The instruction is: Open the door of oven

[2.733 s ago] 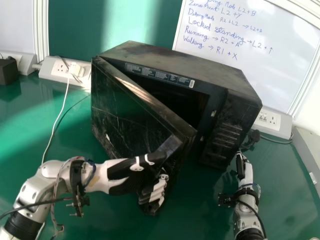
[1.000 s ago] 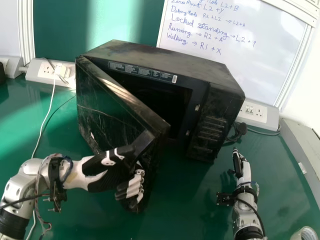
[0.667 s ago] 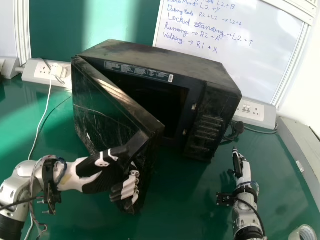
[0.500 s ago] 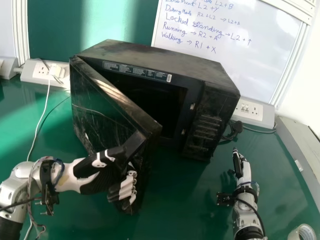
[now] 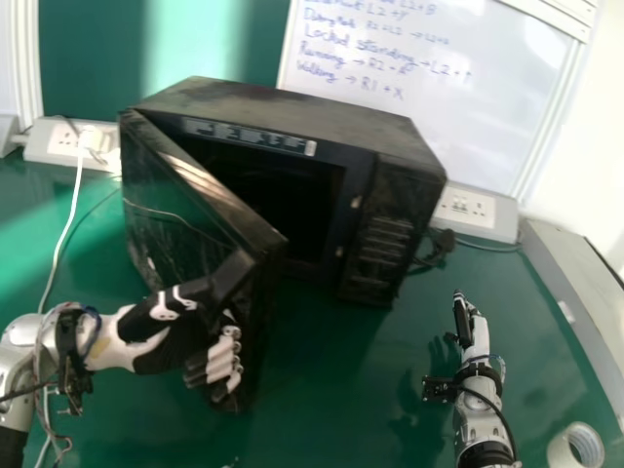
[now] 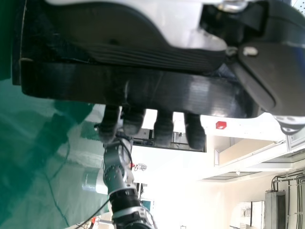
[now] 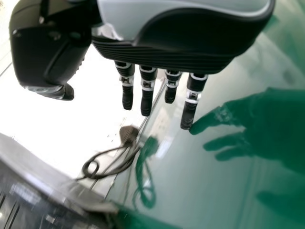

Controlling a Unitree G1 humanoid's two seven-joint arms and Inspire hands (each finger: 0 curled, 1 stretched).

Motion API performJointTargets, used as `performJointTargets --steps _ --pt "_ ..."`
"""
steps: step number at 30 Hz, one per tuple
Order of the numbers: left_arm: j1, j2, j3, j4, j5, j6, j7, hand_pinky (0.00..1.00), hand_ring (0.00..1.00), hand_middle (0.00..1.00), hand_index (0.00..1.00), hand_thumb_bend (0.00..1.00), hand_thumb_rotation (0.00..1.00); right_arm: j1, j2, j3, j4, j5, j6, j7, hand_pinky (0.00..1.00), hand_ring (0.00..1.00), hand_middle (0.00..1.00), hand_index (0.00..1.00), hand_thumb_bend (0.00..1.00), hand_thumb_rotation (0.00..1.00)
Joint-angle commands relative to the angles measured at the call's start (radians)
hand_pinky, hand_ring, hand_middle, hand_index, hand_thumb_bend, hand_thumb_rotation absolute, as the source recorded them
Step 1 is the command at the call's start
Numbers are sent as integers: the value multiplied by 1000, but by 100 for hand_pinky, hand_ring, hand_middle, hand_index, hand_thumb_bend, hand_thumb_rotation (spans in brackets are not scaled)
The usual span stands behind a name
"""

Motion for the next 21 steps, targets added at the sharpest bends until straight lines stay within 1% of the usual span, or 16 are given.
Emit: performJointTargets --steps 1,2,4,6,8,9,10,11,13,14,15,16,17,19,20,21 --pt "-16 -28 196 0 -234 -5 78 0 2 8 16 63 69 25 -15 -13 21 6 9 6 75 85 92 93 65 98" --pt "-8 -26 205 -11 -236 -7 84 0 3 9 19 62 66 27 -16 -14 21 6 4 7 75 85 92 93 66 98" --pt "5 -25 225 -15 -244 -32 66 1 4 10 20 52 64 28 -14 -21 20 12 -3 12 75 86 93 95 64 97" --pt "8 -21 236 -11 -268 -29 46 2 6 12 21 42 63 27 -14 -23 21 13 2 13 76 87 94 95 65 95" --pt "6 -12 238 -3 -275 -28 31 1 6 13 22 37 53 26 -14 -22 21 10 3 13 75 86 93 94 62 96" --pt "2 -1 234 1 -267 -28 23 2 6 14 34 43 32 26 -14 -22 20 10 0 13 75 86 93 94 60 96" --pt "-4 6 233 12 -258 -38 12 2 6 14 42 46 18 26 -13 -23 19 11 -2 11 75 87 93 94 60 97" --pt "-9 11 233 21 -253 -45 4 3 7 13 44 48 13 25 -12 -24 19 12 -3 10 74 86 92 93 61 96" --pt "-4 3 242 14 -258 -53 10 4 6 13 46 49 9 25 -12 -22 19 10 -5 12 73 85 92 92 61 97" --pt "-7 -7 247 24 -267 -81 -14 3 6 12 47 49 7 27 -14 -17 19 4 -8 13 75 86 92 93 62 97" --pt "-17 -25 257 49 -271 -153 -57 4 7 13 47 49 7 27 -13 -21 19 8 -7 14 76 87 93 94 62 98" --pt "-47 -59 276 105 -281 -292 -132 5 9 16 47 49 7 26 -12 -24 20 11 -2 12 77 88 93 94 63 97" --pt "-63 -49 283 150 -287 -326 -186 6 12 27 49 49 3 25 -12 -25 20 12 0 12 78 88 93 94 63 97" --pt "-85 7 293 210 -301 -281 -243 11 20 39 51 51 1 25 -10 -36 19 24 -6 21 80 91 95 96 61 98" --pt "-120 0 312 248 -310 -375 -296 13 22 40 51 51 0 25 -10 -31 19 18 -6 16 79 90 95 96 62 95" --pt "-156 -21 340 280 -312 -515 -332 11 19 44 50 51 0 27 -12 -25 19 10 -10 14 77 89 94 95 62 97"
